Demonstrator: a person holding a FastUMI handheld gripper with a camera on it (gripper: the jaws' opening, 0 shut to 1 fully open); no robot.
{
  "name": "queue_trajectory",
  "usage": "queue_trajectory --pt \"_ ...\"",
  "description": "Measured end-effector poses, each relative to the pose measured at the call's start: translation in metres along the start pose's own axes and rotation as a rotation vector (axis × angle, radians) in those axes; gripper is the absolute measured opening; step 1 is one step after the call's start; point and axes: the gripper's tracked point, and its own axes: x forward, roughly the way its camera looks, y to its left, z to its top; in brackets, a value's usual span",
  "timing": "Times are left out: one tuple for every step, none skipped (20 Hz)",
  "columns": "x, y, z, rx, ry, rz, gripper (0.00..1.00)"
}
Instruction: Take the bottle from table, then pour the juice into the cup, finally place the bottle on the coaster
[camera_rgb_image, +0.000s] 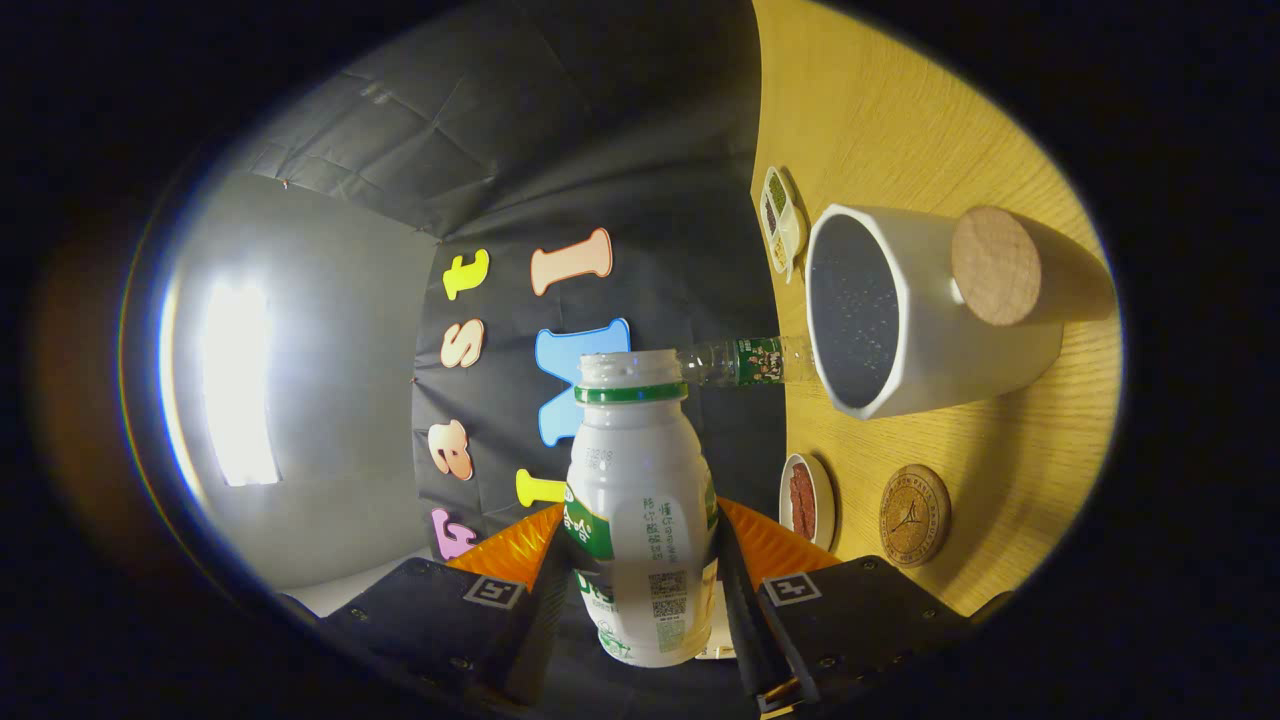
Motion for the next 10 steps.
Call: queue_trajectory --pt "0.0007 0.0003 0.0010 0.007 -0.001 0.000 0.72" --pt "0.0012 0.0009 0.0003 0.016 -0.003 0.002 0.72" --pt "0.0018 0.0014 0.0002 0.026 -0.005 0.003 0.72" --pt "0.0020 0.0018 -0.0005 0.034 -0.006 0.005 0.72" --pt "0.0028 0.0016 -0.0011 0.041 -0.006 0.007 0.72" --pt "0.0023 0.0014 -0.0015 0.047 -0.008 0.006 0.72" --pt "0.0028 0.0001 -0.0004 0.055 -0.011 0.003 0.72" --pt "0.0035 -0.0003 -0.0013 0.064 -0.012 0.002 0.72" --pt "0.0048 -0.0005 -0.0015 0.070 -0.014 0.002 0.72" --pt "0.0034 0.0003 -0.0029 0.070 -0.013 0.002 0.72"
